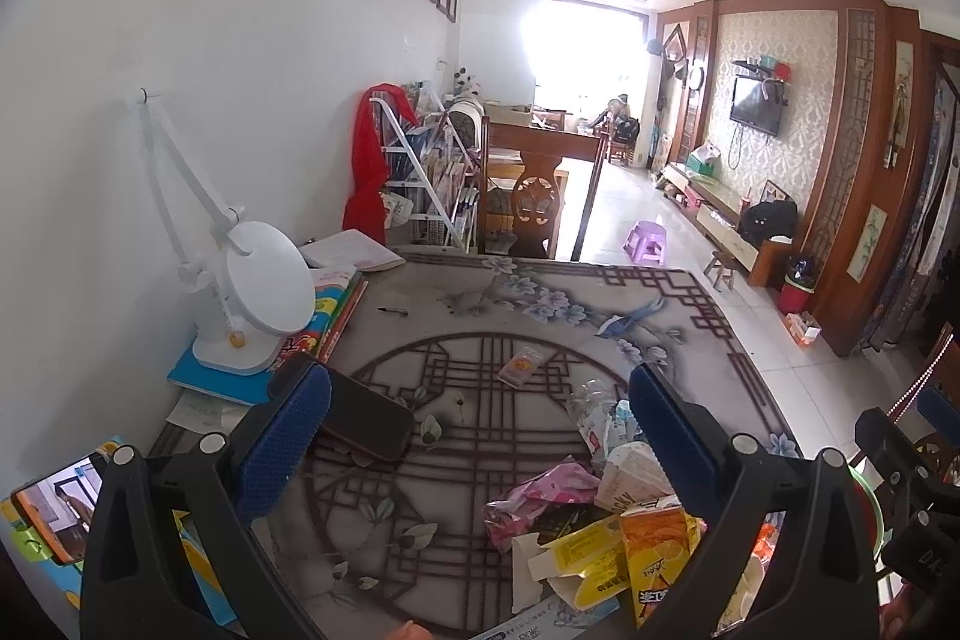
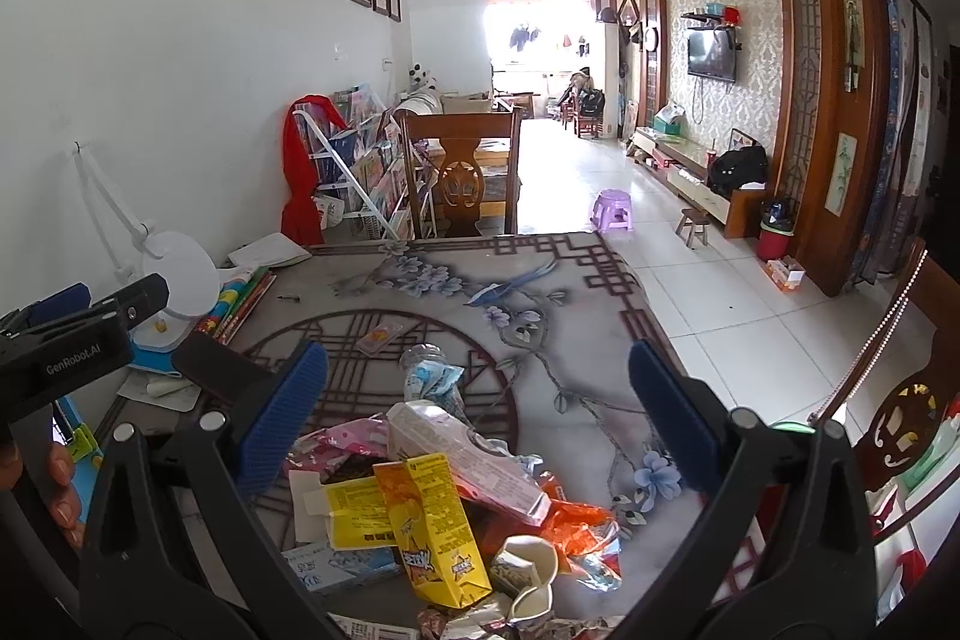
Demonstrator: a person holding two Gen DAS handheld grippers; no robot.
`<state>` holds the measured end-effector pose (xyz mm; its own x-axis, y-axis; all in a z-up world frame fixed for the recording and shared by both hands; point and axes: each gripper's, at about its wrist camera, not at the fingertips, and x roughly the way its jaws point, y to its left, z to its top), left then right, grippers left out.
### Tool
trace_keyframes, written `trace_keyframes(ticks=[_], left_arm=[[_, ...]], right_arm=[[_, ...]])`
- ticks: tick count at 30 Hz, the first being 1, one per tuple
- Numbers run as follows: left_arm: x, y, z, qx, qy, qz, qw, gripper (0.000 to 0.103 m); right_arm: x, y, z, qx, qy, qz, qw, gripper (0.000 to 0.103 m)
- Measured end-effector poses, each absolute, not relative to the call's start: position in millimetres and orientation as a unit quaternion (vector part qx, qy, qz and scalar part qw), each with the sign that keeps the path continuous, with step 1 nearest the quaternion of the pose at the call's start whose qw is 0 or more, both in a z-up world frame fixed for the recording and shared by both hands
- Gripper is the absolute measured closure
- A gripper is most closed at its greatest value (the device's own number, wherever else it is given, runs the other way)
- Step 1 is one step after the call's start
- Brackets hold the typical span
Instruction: Collect trash
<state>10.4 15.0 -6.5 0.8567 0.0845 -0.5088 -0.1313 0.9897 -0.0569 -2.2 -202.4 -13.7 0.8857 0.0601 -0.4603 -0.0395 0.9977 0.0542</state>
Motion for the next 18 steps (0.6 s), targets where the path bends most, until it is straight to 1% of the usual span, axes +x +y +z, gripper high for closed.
trace_keyframes(ticks=[18], left_arm=[[11.1,11.2,-5.1,-0.045,0.265,0.057,0.961,0.008]], right_arm=[[-5.2,-210.7,-14.9,0.026,0.238,0.017,0.971,0.004]])
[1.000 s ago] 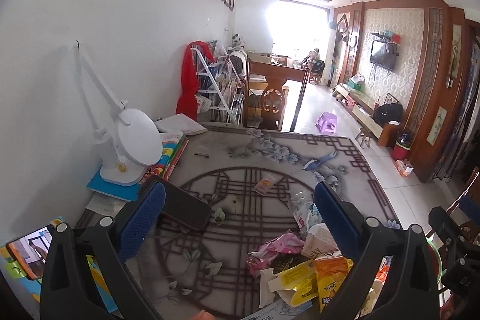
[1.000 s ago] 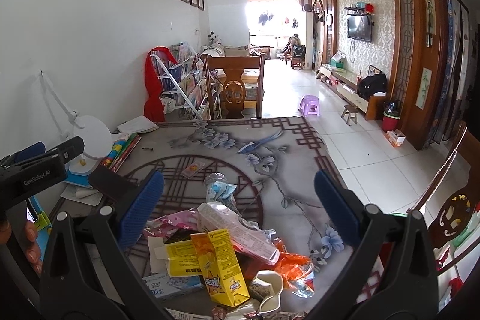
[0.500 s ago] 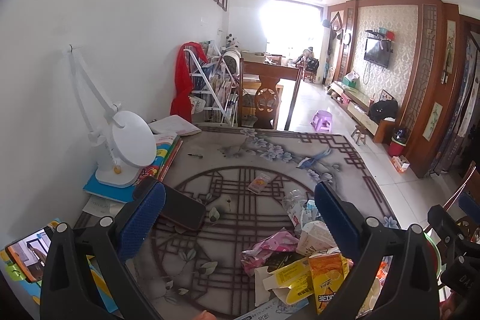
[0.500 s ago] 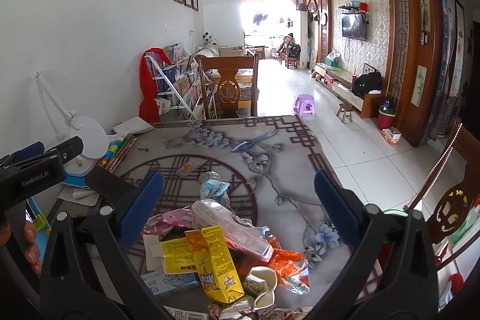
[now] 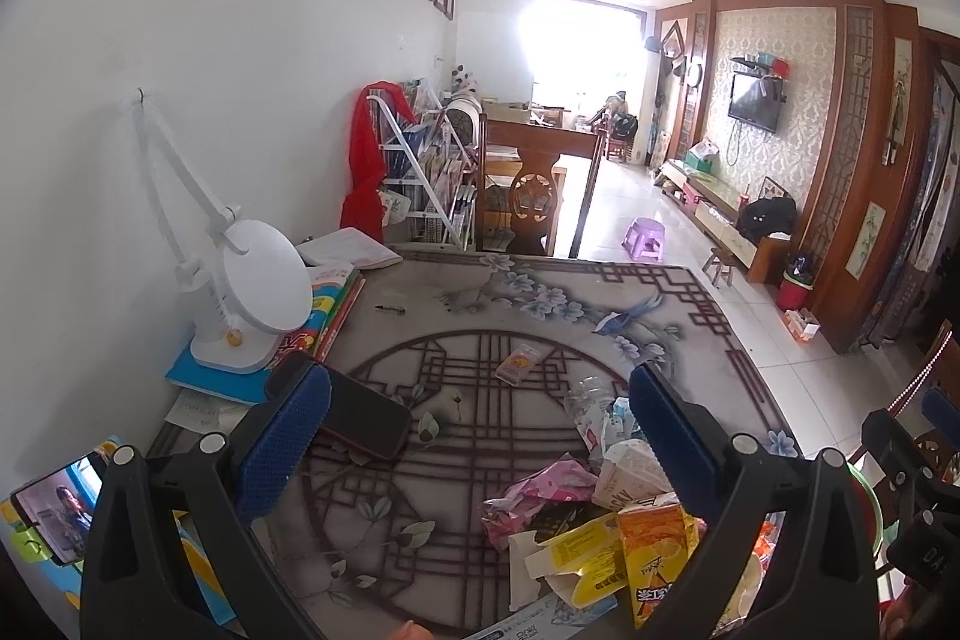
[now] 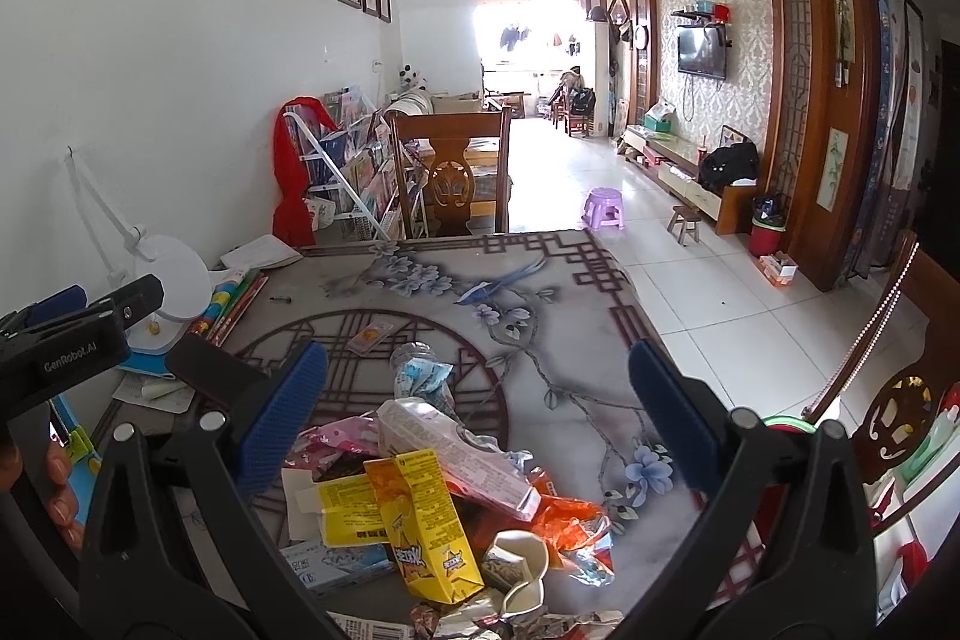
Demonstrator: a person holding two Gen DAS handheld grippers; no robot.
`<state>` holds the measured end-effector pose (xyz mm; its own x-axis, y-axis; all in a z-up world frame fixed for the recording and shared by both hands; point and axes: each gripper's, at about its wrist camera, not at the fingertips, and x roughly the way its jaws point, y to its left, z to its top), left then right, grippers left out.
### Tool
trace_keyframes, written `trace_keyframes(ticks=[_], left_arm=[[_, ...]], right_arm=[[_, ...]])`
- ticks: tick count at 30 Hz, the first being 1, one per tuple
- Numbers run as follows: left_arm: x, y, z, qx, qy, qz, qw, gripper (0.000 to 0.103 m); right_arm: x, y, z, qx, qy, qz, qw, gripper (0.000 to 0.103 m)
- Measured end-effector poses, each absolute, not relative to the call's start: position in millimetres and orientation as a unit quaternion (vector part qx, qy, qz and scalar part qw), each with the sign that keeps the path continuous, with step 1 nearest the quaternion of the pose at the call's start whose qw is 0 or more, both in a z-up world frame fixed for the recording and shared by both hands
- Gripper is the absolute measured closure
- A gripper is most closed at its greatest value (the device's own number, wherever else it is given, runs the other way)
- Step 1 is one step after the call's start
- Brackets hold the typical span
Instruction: Collect trash
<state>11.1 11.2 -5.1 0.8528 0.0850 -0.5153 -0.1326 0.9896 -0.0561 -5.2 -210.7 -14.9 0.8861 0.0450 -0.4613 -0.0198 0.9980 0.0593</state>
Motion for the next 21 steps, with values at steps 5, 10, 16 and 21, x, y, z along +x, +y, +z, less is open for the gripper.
trace_keyframes(ticks=[5,10,16,21], left_arm=[[12.0,16.0,-6.1,-0.047,0.266,0.059,0.961,0.008],[12.2,18.3,-7.3,-0.047,0.267,0.060,0.961,0.008],[11.2,19.2,-9.5,-0.039,0.259,0.060,0.963,0.008],[12.1,24.5,-13.4,-0.029,0.240,0.019,0.970,0.008]], right_arm=[[-4.6,-208.2,-15.5,0.025,0.240,0.018,0.970,0.004],[-4.8,-207.4,-16.1,0.025,0.241,0.018,0.970,0.004],[-4.2,-206.1,-18.1,0.025,0.244,0.015,0.969,0.004],[-3.1,-205.5,-23.9,0.016,0.252,0.013,0.967,0.004]])
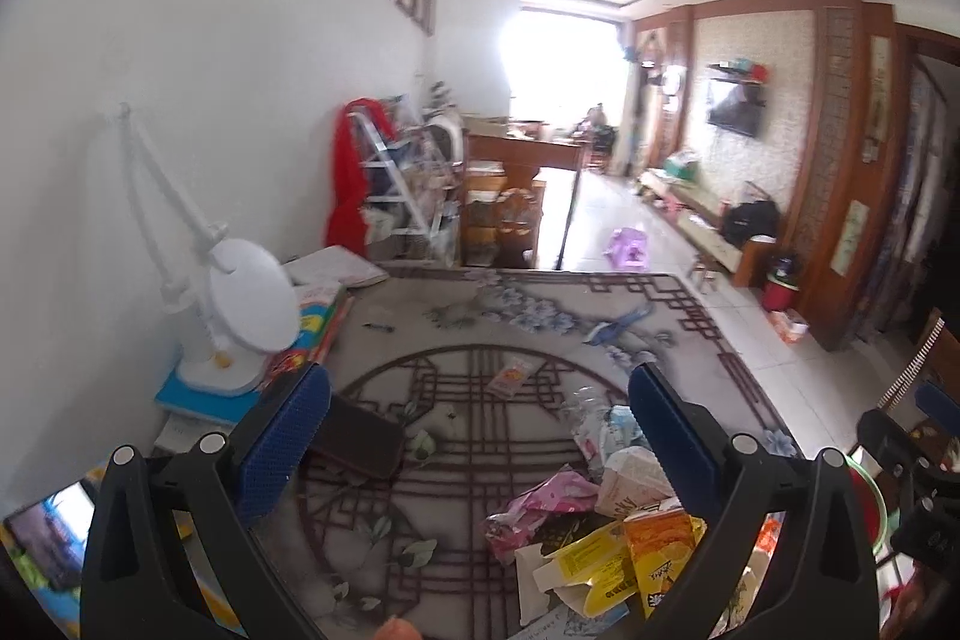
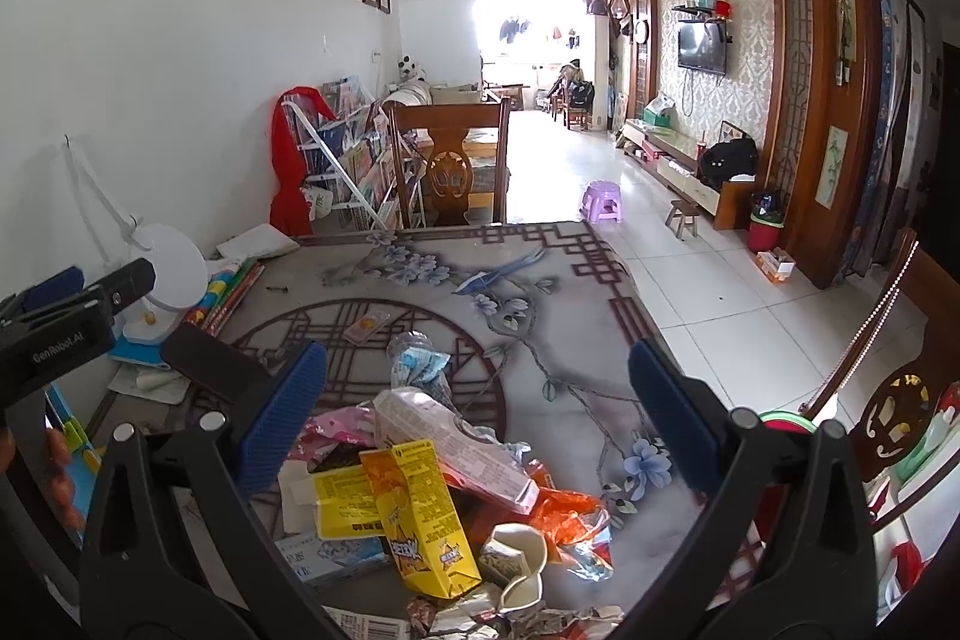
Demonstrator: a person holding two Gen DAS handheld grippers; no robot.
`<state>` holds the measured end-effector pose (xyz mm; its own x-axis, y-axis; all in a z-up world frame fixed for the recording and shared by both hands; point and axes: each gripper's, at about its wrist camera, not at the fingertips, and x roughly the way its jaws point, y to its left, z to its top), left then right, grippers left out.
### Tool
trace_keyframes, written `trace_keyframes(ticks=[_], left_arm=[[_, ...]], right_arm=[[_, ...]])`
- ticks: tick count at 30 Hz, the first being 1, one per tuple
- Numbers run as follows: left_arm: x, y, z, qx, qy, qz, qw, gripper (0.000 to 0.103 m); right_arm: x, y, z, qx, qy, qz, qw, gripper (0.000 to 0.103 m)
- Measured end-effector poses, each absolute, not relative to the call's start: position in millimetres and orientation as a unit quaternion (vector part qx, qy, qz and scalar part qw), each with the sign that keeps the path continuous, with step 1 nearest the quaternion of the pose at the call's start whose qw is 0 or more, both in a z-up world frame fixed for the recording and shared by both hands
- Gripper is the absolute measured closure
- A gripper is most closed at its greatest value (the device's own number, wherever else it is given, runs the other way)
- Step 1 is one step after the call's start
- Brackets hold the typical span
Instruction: Collect trash
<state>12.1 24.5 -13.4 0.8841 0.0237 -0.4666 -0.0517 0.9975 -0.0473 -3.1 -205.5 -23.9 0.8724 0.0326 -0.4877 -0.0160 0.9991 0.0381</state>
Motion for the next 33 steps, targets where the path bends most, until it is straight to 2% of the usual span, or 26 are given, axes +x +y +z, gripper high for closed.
trace_keyframes(ticks=[2,6,10,12,13,15,17,26,29,31,33], left_arm=[[16.2,24.6,-21.6,-0.009,0.243,0.004,0.970,0.008],[30.7,19.5,-55.0,0.030,0.310,-0.056,0.948,0.008],[47.8,30.1,-95.1,-0.007,0.368,-0.075,0.927,0.009],[64.6,35.4,-115.1,-0.040,0.407,-0.108,0.906,0.019],[71.1,35.4,-122.5,-0.046,0.420,-0.121,0.898,0.020],[86.0,30.3,-139.1,-0.042,0.442,-0.157,0.882,0.029],[99.8,20.4,-153.1,-0.033,0.467,-0.187,0.864,0.030],[145.4,-10.1,-186.5,-0.005,0.518,-0.244,0.819,0.031],[155.1,-12.8,-199.4,-0.012,0.539,-0.250,0.804,0.045],[156.2,-14.0,-207.3,-0.012,0.550,-0.251,0.796,0.055],[156.5,-12.0,-211.5,-0.008,0.553,-0.243,0.797,0.082]], right_arm=[[-0.8,-206.8,-29.7,0.014,0.262,0.010,0.965,0.004],[5.4,-211.2,-47.9,0.011,0.291,0.012,0.957,0.004],[22.0,-204.9,-82.2,-0.006,0.351,0.051,0.935,0.004],[32.0,-196.6,-105.5,-0.014,0.392,0.089,0.916,0.004],[34.9,-193.5,-113.3,-0.015,0.405,0.102,0.908,0.006],[39.7,-185.5,-129.0,-0.015,0.427,0.124,0.896,0.019],[46.8,-179.6,-143.9,-0.010,0.449,0.137,0.883,0.023],[67.3,-184.9,-171.0,0.014,0.500,0.126,0.857,0.021],[69.5,-187.3,-178.2,0.029,0.511,0.130,0.849,0.021],[69.2,-183.3,-181.0,0.023,0.515,0.135,0.846,0.024],[69.1,-180.6,-181.6,0.023,0.516,0.143,0.844,0.052]])
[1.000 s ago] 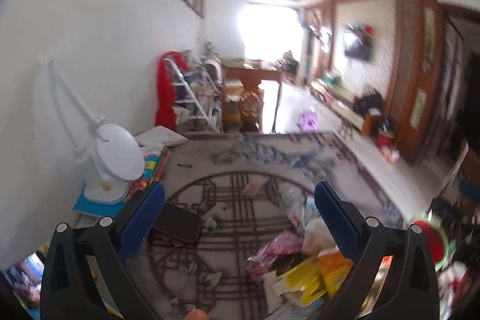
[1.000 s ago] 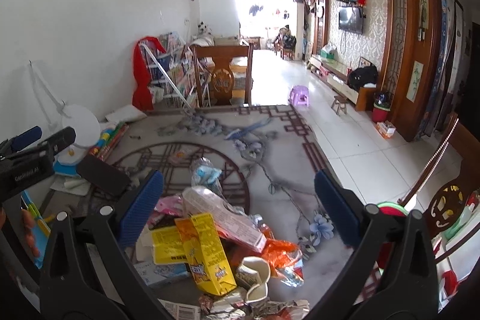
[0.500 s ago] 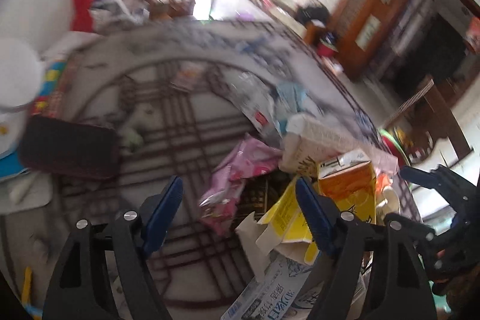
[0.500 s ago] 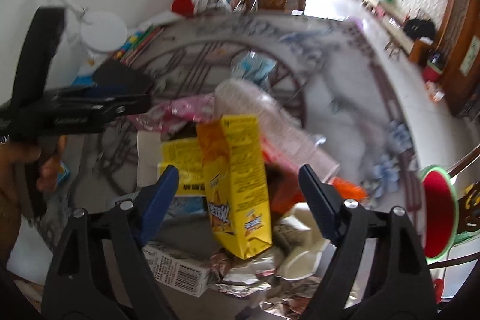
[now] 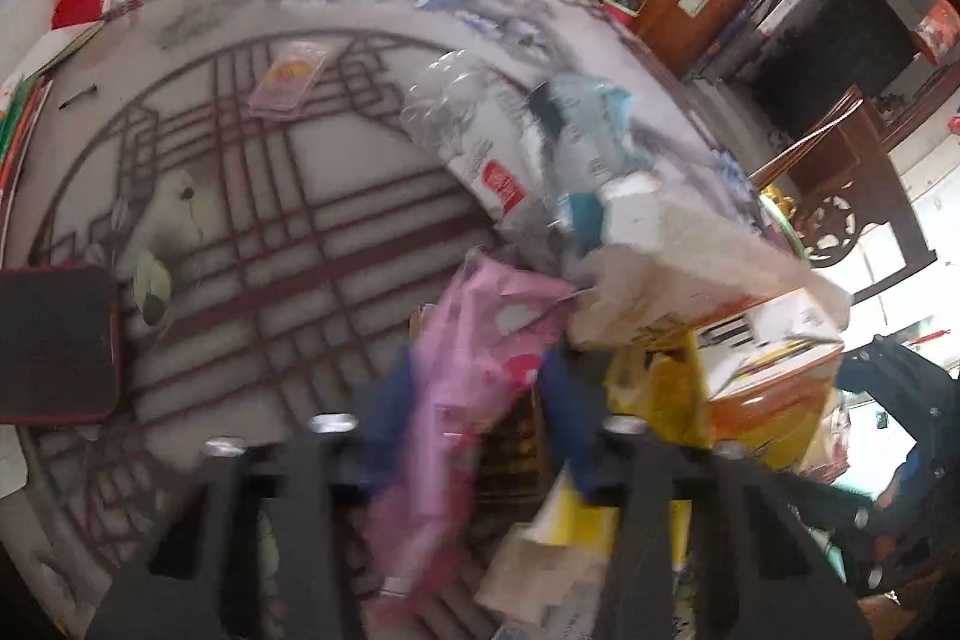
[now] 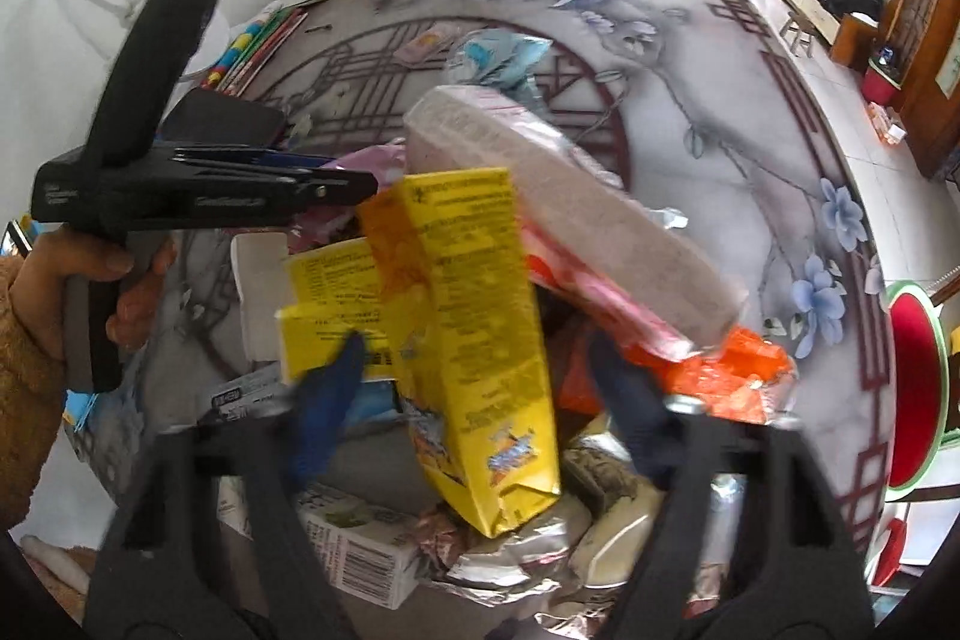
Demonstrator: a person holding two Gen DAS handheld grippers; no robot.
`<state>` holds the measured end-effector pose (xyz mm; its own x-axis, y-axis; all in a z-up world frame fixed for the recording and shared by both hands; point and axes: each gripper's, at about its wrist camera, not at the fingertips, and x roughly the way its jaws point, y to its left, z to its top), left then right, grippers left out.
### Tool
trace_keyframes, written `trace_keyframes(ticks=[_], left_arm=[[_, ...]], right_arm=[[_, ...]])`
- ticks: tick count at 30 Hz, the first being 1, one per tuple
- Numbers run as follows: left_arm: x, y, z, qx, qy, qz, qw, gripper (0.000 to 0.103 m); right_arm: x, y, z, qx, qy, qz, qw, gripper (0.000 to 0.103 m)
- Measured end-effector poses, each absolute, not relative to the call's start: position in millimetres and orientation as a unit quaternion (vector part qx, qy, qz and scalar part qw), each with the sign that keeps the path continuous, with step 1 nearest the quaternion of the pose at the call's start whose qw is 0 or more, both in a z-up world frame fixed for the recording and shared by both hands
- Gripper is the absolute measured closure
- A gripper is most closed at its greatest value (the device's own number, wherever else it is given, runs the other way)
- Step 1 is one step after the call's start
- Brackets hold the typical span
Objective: Collect trash
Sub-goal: 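Grasp the pink wrapper with the left tool while the right tool grasps the yellow snack box, then carry both items to the red bucket and release them inside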
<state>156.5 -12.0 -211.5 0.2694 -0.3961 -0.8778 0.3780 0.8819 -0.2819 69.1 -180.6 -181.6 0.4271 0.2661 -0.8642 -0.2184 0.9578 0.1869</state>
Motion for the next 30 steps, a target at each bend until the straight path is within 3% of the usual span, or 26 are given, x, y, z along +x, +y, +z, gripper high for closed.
trace_keyframes(ticks=[2,7,16,24,30], left_arm=[[154.1,-2.5,-209.5,-0.030,0.549,-0.241,0.800,0.090],[139.7,17.3,-187.7,-0.052,0.518,-0.210,0.827,0.093],[91.2,17.7,-97.7,-0.070,0.407,-0.186,0.891,0.094],[64.1,-58.3,-67.5,-0.081,0.373,-0.218,0.898,0.094],[58.2,-151.7,-68.3,-0.079,0.371,-0.251,0.890,0.094]], right_arm=[[68.2,-180.1,-178.9,0.027,0.512,0.144,0.846,0.062],[58.2,-183.5,-152.2,0.041,0.469,0.154,0.869,0.063],[34.5,-209.2,-85.5,0.055,0.371,0.141,0.916,0.063],[16.8,-291.3,-75.3,0.067,0.338,0.085,0.935,0.063],[16.0,-411.1,-100.4,0.076,0.360,-0.014,0.930,0.062]])
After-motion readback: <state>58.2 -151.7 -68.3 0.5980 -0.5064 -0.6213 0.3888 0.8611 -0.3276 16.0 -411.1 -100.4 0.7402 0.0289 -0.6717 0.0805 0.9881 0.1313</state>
